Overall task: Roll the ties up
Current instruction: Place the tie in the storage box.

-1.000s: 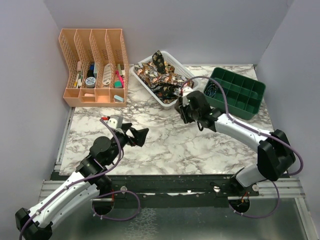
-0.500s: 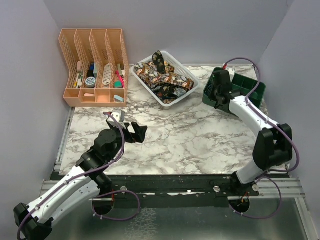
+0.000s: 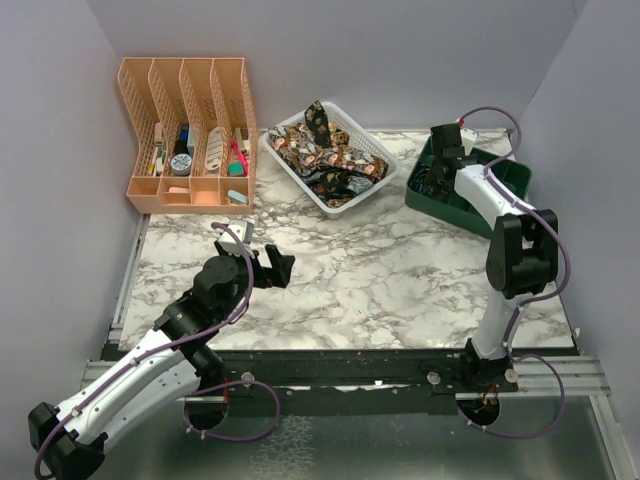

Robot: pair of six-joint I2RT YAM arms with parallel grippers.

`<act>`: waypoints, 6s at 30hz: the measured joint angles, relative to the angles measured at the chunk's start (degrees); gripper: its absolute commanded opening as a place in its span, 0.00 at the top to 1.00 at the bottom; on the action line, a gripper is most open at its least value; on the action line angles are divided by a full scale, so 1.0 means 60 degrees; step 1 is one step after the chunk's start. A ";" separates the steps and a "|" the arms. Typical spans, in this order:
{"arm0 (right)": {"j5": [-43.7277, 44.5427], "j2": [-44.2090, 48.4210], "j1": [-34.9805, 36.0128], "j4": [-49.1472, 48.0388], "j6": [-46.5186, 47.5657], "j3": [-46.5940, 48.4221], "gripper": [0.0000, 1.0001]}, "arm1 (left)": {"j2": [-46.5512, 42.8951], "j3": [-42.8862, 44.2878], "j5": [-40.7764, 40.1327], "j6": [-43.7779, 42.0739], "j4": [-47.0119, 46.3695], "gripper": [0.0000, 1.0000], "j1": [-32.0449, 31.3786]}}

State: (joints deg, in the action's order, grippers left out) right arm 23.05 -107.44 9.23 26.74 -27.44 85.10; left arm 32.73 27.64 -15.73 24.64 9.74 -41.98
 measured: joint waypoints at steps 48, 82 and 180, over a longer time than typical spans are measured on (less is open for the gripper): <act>-0.0025 -0.1177 -0.0495 0.0058 0.1009 0.0834 1.00 | 0.0419 0.0219 0.0022 0.0091 0.0120 0.01 0.0000; 0.0605 -0.2135 -0.0197 0.0605 0.0783 0.1228 1.00 | 0.0703 0.0219 0.0397 0.0073 -0.0047 0.01 0.0000; -0.0747 -0.3129 -0.0153 0.3934 0.1993 0.4007 0.02 | 0.1512 0.0321 0.1209 -0.0011 -0.0390 0.01 0.0000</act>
State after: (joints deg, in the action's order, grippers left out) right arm 18.57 -126.21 8.32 50.35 -15.49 109.14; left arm 41.80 29.56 -8.47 24.58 7.40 -41.98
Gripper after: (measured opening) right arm 0.984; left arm 0.990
